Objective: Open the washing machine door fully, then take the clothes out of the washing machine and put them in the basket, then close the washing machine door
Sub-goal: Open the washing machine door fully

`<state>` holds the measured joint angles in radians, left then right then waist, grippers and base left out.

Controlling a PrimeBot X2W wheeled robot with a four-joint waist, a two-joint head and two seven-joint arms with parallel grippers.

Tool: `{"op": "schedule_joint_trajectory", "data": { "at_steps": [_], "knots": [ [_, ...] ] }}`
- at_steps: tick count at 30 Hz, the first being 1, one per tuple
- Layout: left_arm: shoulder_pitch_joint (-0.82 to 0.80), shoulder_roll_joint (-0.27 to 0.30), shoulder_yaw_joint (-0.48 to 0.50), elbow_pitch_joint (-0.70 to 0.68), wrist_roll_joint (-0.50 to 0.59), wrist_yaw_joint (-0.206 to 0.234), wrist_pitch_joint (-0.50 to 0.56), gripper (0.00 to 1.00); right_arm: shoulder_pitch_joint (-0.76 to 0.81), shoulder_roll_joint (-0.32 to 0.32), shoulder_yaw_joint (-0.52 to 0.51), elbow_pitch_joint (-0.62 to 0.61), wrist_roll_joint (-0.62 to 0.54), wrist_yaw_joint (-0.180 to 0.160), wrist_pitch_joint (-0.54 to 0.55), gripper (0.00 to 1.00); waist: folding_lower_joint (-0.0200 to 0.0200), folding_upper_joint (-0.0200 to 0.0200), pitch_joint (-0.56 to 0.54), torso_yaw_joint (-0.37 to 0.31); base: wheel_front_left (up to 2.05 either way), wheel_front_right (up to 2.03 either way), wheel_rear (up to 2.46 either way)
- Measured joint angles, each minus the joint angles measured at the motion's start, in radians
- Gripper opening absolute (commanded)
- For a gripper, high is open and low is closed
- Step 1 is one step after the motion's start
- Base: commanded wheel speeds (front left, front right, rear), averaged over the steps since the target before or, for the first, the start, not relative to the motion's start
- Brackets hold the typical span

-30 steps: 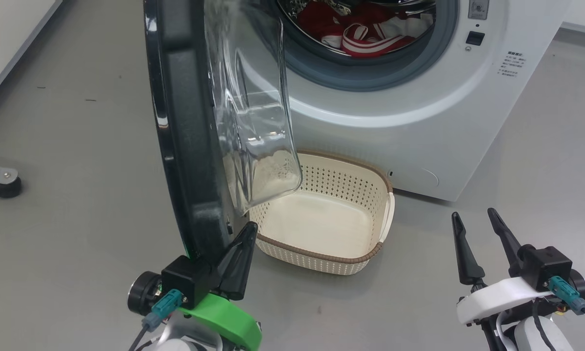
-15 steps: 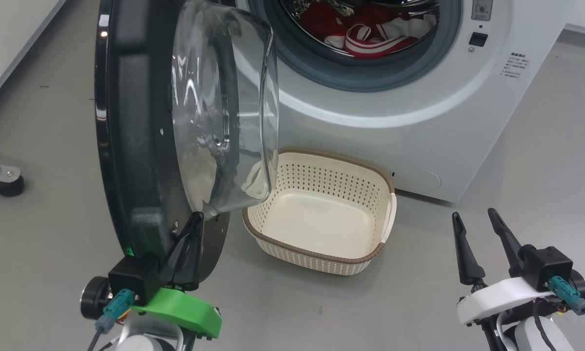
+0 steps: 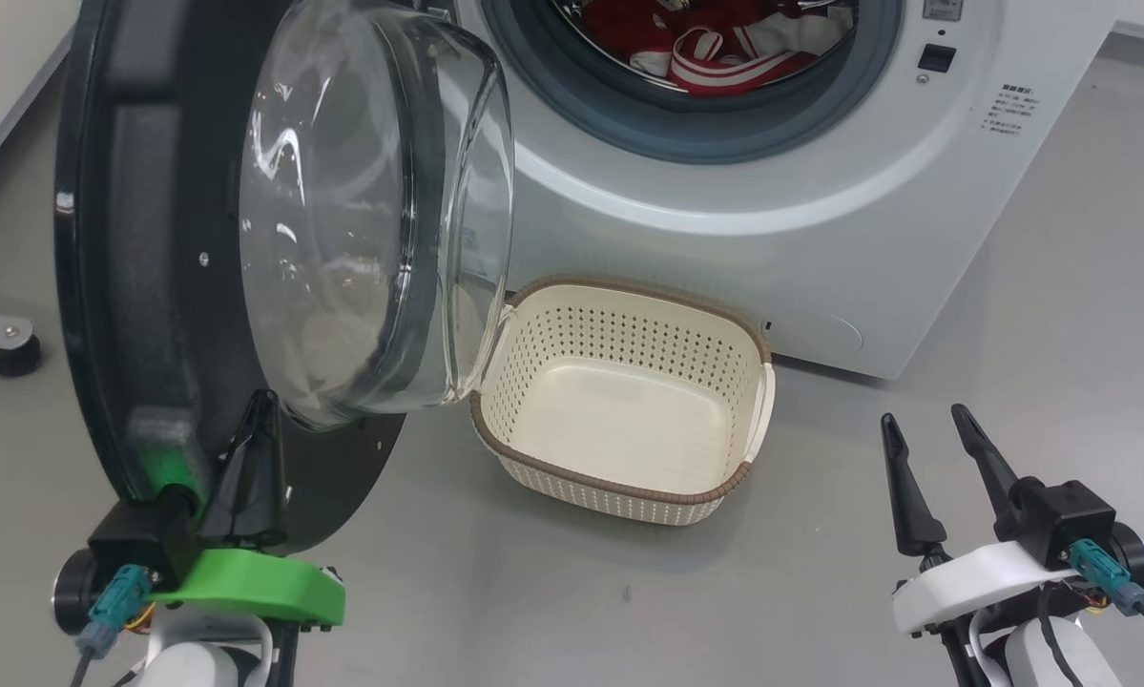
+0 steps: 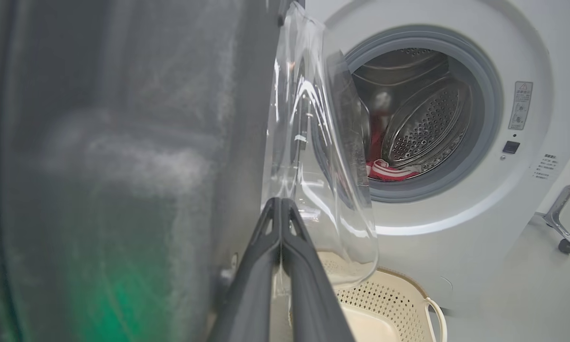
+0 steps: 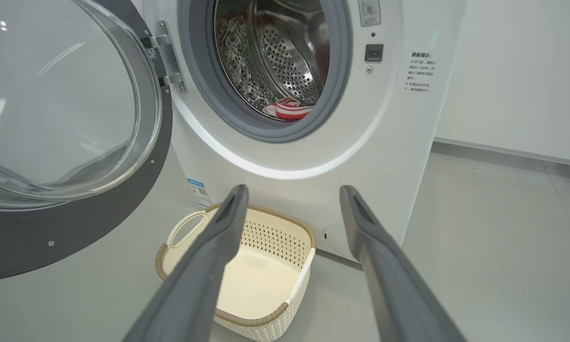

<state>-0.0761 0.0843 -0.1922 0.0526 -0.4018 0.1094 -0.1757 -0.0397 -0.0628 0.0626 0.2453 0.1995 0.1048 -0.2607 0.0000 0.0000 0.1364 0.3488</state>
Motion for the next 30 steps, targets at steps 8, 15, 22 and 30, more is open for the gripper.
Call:
{"op": "schedule_joint_trajectory", "data": {
  "at_steps": [8, 15, 22, 30],
  "knots": [
    [-0.005, 0.001, 0.072, 0.019, -0.009, 0.001, -0.020, 0.00, -0.017, -0.005, -0.012, -0.015, -0.009, 0.002, 0.000, 1.00, 0.0000, 0.0000, 0.034, -0.007, 0.00, 0.00, 0.00],
    [-0.030, 0.001, 0.125, 0.055, -0.010, 0.001, -0.030, 0.00, -0.024, -0.016, -0.017, -0.024, -0.013, 0.007, 0.000, 1.00, 0.0000, 0.0000, 0.063, -0.010, 0.00, 0.00, 0.00],
    [-0.074, 0.002, 0.195, 0.094, -0.021, 0.001, -0.045, 0.00, -0.039, -0.031, -0.020, -0.031, -0.018, 0.008, 0.000, 1.00, 0.0000, 0.0000, 0.093, -0.011, 0.00, 0.00, 0.00],
    [-0.131, 0.013, 0.267, 0.144, -0.028, 0.001, -0.054, 0.00, -0.054, -0.040, -0.024, -0.039, -0.022, 0.009, 0.000, 1.00, 0.0000, 0.0000, 0.127, -0.011, 0.00, 0.00, 0.00]
  ]
}}
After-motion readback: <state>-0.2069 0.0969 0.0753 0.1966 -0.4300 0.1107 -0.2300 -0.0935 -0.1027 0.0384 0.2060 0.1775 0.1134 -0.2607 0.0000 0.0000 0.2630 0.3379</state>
